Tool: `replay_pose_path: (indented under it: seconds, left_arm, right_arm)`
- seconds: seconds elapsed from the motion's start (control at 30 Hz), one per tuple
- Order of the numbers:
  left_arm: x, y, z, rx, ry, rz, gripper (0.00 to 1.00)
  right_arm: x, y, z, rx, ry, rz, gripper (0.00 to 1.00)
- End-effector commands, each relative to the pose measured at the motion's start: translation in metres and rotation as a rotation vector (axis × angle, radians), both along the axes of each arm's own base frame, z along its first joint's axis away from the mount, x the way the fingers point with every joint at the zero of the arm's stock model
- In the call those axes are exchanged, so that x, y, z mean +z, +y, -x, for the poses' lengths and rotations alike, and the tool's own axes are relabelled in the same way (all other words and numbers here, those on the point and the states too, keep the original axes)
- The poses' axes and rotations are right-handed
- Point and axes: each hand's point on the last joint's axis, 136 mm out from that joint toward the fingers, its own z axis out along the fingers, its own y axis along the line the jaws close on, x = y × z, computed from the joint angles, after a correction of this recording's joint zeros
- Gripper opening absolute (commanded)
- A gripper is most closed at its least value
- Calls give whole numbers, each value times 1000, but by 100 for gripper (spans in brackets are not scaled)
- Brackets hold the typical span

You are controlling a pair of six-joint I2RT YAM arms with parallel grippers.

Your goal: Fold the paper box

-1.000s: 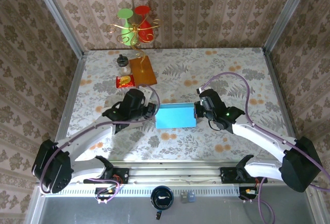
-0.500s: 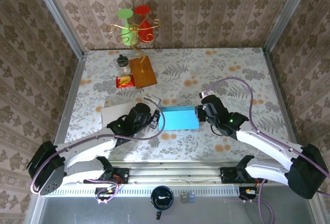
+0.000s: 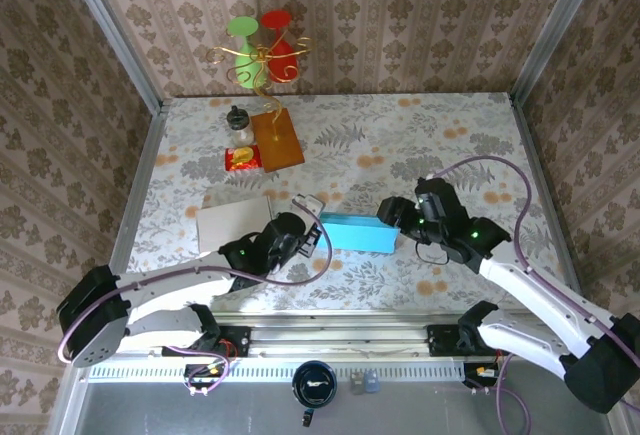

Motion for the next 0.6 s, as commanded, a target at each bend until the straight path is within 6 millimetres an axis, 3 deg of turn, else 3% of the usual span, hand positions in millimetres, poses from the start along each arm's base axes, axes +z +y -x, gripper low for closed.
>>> replay_pose_path:
  seconds: [0.0,0.17,0.33,0.57]
  left_arm:
    - [-1,-7,3,-15,-22,-25,0]
    - [-3,-7,4,-5,-25,-33,0]
    - [-2,-7,5,-4,-27,-40,0]
    - [-3,-8,7,-6,-21,-44,0]
  right_arm:
    - [10,4,8,-121,129,-251,67]
    - [-5,-14,14,-271,242,-375,67]
    - [-16,-39,31,-353,284,-336,66]
    - [-18,-21,24,-341,307,-504,64]
